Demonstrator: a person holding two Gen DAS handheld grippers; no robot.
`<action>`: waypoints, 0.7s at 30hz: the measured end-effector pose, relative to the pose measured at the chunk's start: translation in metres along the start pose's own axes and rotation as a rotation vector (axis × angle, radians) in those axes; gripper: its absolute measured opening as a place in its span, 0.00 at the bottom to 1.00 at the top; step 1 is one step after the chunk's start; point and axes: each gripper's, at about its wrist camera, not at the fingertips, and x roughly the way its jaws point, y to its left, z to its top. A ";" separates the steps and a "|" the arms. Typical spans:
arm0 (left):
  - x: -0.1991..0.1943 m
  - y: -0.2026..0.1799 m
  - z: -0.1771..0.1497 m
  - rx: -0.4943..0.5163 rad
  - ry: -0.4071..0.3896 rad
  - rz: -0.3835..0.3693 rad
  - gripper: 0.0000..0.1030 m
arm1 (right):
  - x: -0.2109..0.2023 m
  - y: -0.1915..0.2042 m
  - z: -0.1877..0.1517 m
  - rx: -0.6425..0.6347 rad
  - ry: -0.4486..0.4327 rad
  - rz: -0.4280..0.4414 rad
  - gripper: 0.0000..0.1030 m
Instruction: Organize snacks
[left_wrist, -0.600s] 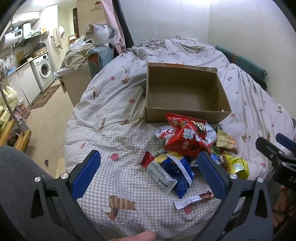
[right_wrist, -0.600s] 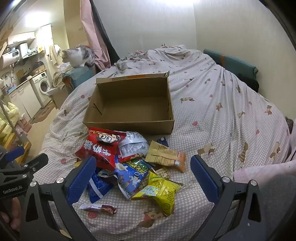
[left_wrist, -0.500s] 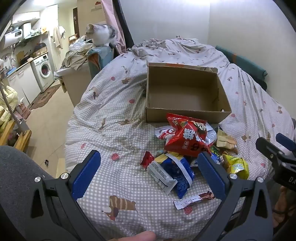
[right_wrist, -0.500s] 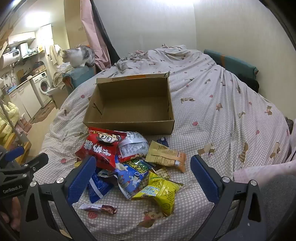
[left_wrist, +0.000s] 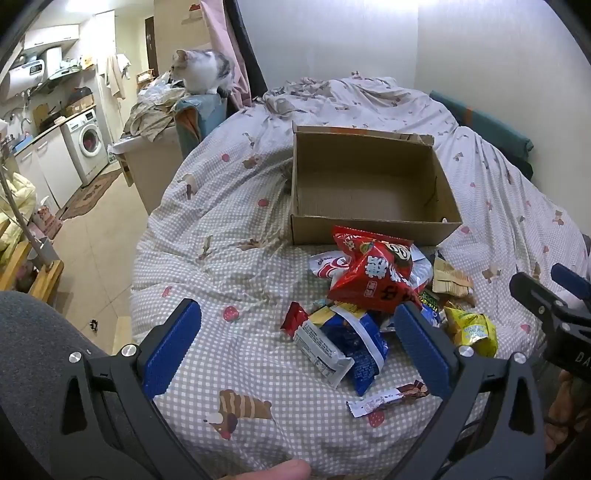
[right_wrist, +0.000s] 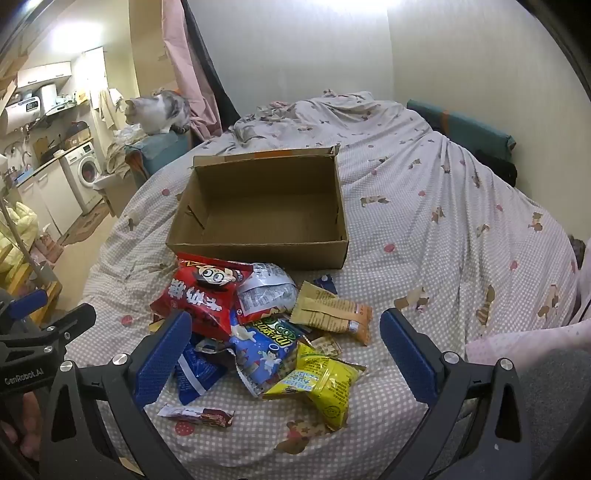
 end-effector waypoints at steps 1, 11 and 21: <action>0.003 -0.001 -0.001 0.000 -0.001 0.000 1.00 | -0.001 0.001 0.000 0.001 0.000 0.002 1.00; 0.001 0.000 -0.001 0.002 -0.003 0.002 1.00 | -0.001 0.000 0.000 -0.001 -0.001 -0.001 1.00; 0.001 0.000 -0.002 0.004 -0.004 0.005 1.00 | -0.001 0.000 0.000 -0.001 -0.002 0.000 1.00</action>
